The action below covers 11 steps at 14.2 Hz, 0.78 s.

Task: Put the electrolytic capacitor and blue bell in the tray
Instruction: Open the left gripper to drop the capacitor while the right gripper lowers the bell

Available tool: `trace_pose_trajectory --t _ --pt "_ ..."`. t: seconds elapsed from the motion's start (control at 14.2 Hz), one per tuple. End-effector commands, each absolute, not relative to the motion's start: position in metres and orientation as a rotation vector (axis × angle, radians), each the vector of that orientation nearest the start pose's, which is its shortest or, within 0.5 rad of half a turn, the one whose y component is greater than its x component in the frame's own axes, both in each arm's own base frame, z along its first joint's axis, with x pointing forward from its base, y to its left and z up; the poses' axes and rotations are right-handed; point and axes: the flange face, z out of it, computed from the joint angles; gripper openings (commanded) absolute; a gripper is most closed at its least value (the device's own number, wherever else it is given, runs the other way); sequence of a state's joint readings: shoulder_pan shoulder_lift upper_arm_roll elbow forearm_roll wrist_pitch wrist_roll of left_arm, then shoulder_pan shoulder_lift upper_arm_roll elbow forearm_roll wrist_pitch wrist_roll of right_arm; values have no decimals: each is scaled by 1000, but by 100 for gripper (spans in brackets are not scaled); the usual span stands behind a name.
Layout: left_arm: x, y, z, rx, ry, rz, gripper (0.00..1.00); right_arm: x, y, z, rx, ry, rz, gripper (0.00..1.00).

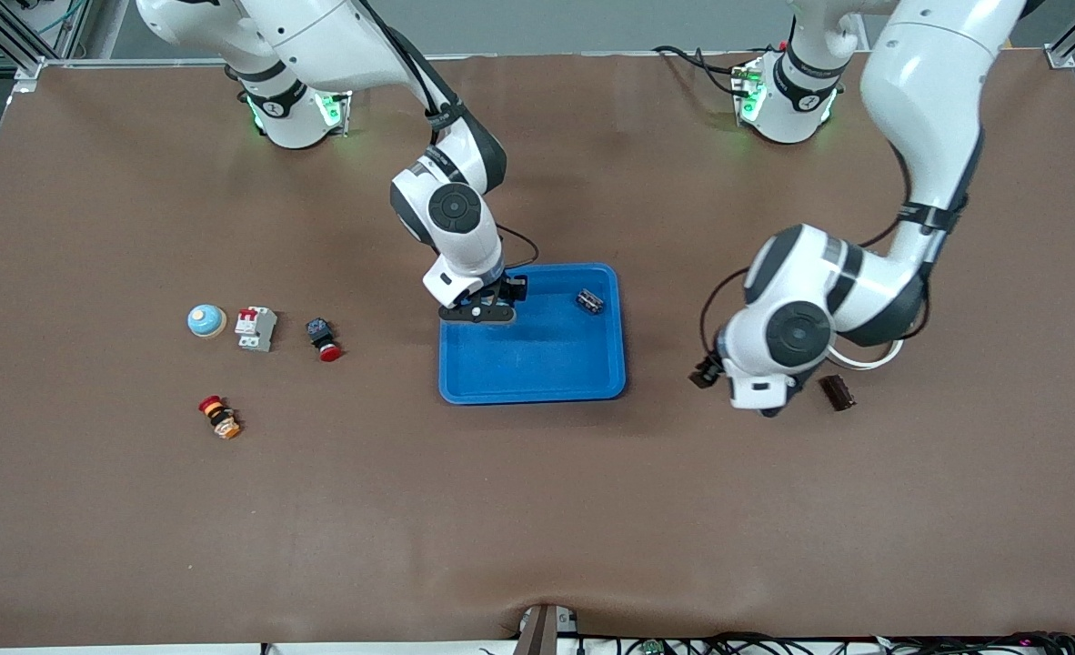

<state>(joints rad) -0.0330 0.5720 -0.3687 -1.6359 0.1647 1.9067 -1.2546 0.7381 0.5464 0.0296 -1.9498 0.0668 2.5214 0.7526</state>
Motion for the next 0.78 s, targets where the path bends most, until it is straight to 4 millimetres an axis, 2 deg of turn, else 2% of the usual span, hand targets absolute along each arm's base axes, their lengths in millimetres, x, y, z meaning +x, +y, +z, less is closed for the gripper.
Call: trace_pose_trajectory --t 0.0,0.21,0.28,0.35,0.42,0.56,0.71 --pt "618 -178 274 -2717 -1052 293 100 440 435 197 -3082 75 13 41" --pt "631 -121 263 -2710 -1020 301 100 438 436 189 -3076 72 2 45" --pt "634 -101 262 -2712 -996 298 100 438 437 186 -3077 69 1 56" --pt "634 -88 256 -2714 -931 301 100 438 437 185 -3078 69 2 93" --pt "635 -74 251 -2706 -898 294 100 438 437 186 -3078 69 3 100" --pt "636 -49 245 -2703 -871 289 100 440 437 194 -3079 82 8 100" --pt "639 -30 238 -2727 -866 293 90 439 437 216 -3094 74 38 100"
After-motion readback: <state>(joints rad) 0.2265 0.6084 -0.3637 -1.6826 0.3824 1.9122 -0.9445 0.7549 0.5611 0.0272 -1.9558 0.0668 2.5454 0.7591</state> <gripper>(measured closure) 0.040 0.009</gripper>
